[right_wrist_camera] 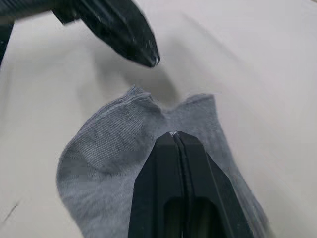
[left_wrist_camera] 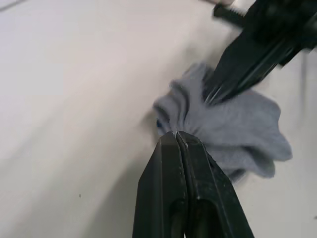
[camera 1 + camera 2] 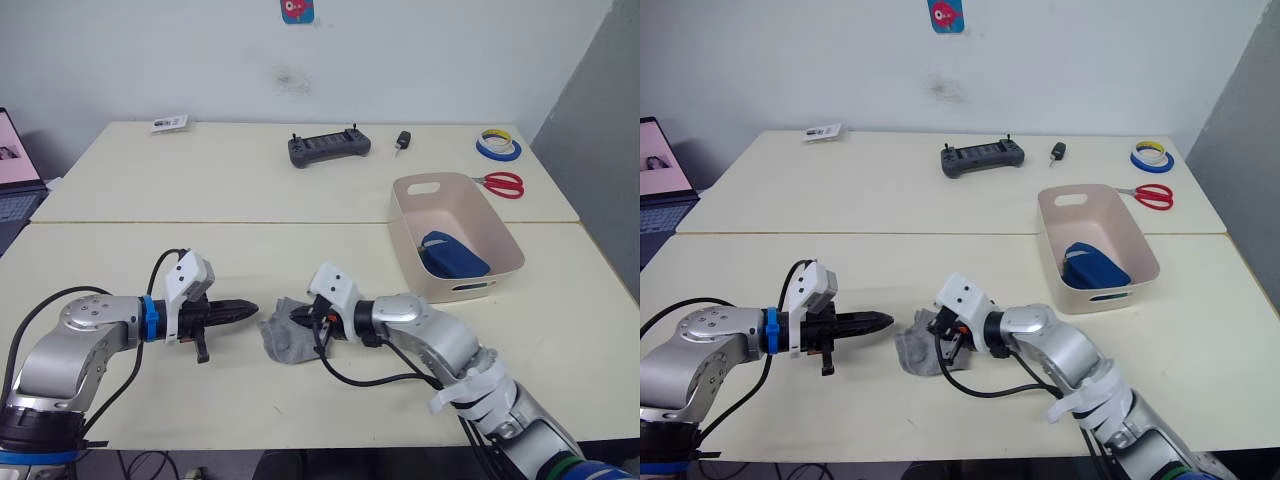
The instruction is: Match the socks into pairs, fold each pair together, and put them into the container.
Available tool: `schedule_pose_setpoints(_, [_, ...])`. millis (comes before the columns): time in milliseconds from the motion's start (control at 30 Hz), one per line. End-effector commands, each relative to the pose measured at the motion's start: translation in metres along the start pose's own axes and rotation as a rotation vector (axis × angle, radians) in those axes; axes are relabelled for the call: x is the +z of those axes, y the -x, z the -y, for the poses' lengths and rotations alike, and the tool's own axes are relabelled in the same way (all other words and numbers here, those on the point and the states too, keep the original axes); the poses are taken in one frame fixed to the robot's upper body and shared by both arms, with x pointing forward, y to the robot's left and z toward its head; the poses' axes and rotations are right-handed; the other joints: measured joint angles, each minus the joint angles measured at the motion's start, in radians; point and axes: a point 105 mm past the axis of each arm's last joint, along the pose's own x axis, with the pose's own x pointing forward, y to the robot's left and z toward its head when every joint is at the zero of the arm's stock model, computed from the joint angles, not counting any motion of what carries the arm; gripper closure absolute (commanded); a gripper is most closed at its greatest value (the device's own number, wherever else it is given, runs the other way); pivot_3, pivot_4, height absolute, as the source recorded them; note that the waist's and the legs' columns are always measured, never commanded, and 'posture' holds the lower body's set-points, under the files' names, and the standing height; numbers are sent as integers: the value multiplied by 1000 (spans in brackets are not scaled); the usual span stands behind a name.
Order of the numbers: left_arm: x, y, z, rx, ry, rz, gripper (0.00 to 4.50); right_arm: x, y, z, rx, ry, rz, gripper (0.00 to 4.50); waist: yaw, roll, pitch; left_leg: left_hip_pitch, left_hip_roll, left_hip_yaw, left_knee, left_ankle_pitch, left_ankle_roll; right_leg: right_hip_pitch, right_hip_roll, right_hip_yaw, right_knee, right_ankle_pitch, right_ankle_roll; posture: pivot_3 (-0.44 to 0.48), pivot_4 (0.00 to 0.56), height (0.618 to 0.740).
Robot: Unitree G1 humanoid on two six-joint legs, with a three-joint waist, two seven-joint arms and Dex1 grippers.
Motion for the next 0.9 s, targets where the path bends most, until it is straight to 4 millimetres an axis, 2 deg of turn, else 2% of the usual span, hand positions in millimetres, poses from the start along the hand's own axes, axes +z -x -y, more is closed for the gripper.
schedule_pose_setpoints(33, [18, -6, 10, -47, -66, 35, 4500, 0, -7, 0, 2, 45, -13, 4488, 0, 0, 0, 0, 0, 0, 0, 0, 0, 0, 0, 0, 0, 0, 0, 0, 150, 740])
schedule_pose_setpoints(100, [20, -12, 16, -73, -82, 39, 4500, -4, -9, -1, 9, 58, -26, 4488, 0, 0, 0, 0, 0, 0, 0, 0, 0, 0, 0, 0, 0, 0, 0, 0, 150, 740])
schedule_pose_setpoints(167, [21, -19, 21, -99, -98, 43, 4500, 0, -6, -1, 4, 85, -6, 4488, 0, 0, 0, 0, 0, 0, 0, 0, 0, 0, 0, 0, 0, 0, 0, 0, 150, 740])
schedule_pose_setpoints(267, [19, -27, 25, -120, -113, 42, 4500, 15, 10, -2, 15, 103, 44, 4488, 1, 0, 0, 0, 0, 0, 0, 0, 0, 0, 0, 0, 0, 0, 0, 0, 150, 740])
schedule_pose_setpoints(333, [15, -32, 26, -128, -123, 34, 4500, 14, 25, -3, 35, 83, 44, 4488, 3, 0, 0, 0, 0, 0, 0, 0, 0, 0, 0, 0, 0, 0, 0, 0, 150, 740])
schedule_pose_setpoints(433, [4, -36, 26, -144, -152, -6, 4500, 1, 37, -4, 44, 54, 11, 4488, 6, 0, 0, 0, 0, 0, 0, 0, 0, 0, 0, 0, -1, 0, 0, 0, 150, 740])
schedule_pose_setpoints(633, [-27, -41, 11, -72, -179, -114, 4500, -22, 31, -15, 79, -19, 13, 4488, 1, 0, 0, 0, 0, 0, 0, 0, 0, 0, 1, 1, 0, 0, 0, 0, 150, 740])
schedule_pose_setpoints(767, [-41, -36, 3, -32, -169, -170, 4500, -44, 35, -12, 72, 25, -56, 4488, 2, 0, 0, 0, 0, 0, 0, 0, 0, 0, 1, 0, 0, 0, 0, 0, 150, 740])
schedule_pose_setpoints(833, [-49, -31, 0, -17, -166, -200, 4500, -48, 42, -9, 65, 64, -78, 4488, 3, 0, 0, 1, 0, 0, 0, 0, 0, 1, 0, 0, 0, 0, 0, 0, 150, 740])
schedule_pose_setpoints(900, [-49, -29, 0, -11, -159, -191, 4500, -42, 48, -7, 57, 109, -57, 4488, 3, 0, 0, 2, 0, 0, 0, 0, 0, 2, 0, 0, 0, 0, 0, 0, 150, 740])
